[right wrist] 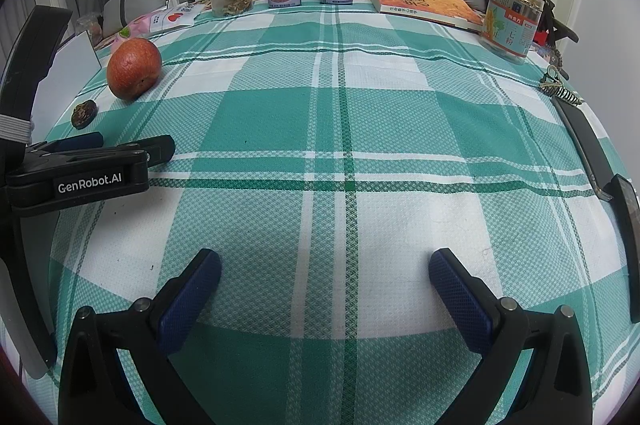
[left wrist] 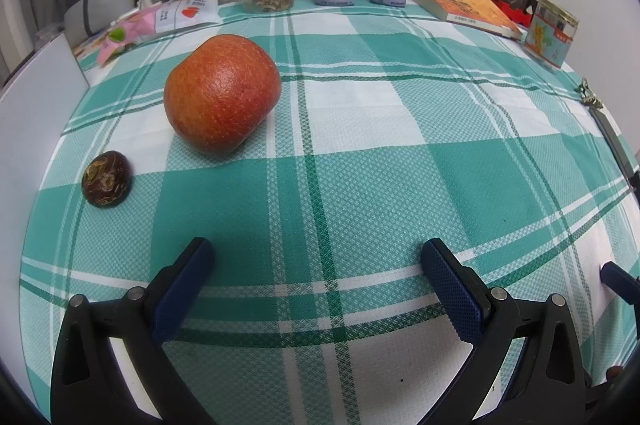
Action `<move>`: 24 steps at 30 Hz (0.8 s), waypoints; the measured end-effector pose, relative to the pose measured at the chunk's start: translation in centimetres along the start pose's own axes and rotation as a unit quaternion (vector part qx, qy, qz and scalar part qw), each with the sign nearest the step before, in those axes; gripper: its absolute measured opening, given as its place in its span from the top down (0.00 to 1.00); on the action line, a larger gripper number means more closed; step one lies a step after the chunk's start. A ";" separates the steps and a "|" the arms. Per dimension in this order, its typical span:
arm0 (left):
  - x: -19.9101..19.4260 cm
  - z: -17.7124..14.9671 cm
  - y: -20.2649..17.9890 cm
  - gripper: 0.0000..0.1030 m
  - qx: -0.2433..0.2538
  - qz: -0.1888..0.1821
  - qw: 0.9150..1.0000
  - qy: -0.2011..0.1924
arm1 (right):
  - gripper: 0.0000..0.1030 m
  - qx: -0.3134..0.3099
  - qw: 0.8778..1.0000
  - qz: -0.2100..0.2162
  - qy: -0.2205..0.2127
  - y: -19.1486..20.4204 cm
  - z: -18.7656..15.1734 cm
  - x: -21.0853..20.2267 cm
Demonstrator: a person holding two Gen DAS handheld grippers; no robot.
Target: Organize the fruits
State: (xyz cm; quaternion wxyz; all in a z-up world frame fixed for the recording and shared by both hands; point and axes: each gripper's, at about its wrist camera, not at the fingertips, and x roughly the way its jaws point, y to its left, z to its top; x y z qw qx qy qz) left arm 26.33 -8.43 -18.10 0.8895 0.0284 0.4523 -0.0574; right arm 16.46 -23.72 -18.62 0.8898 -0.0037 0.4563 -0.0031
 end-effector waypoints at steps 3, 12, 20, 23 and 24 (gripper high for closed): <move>0.0 0.0 0.0 0.00 0.000 0.000 1.000 0.000 | 0.00 0.000 1.000 0.000 0.000 0.0 0.0 0.0; 0.0 0.0 0.0 0.00 0.000 0.000 1.000 0.000 | 0.00 0.001 1.000 0.001 0.000 0.0 0.1 0.1; 0.0 0.0 0.0 0.00 0.000 0.000 1.000 0.000 | 0.00 0.004 1.000 0.005 -0.002 0.0 -0.1 -0.3; 0.0 0.0 0.0 0.00 0.000 0.000 1.000 0.000 | 0.00 0.003 1.000 0.003 -0.001 0.1 -0.1 -0.2; 0.0 0.0 0.0 0.00 0.000 0.000 1.000 0.000 | 0.00 0.003 1.000 0.003 -0.001 0.0 -0.1 -0.2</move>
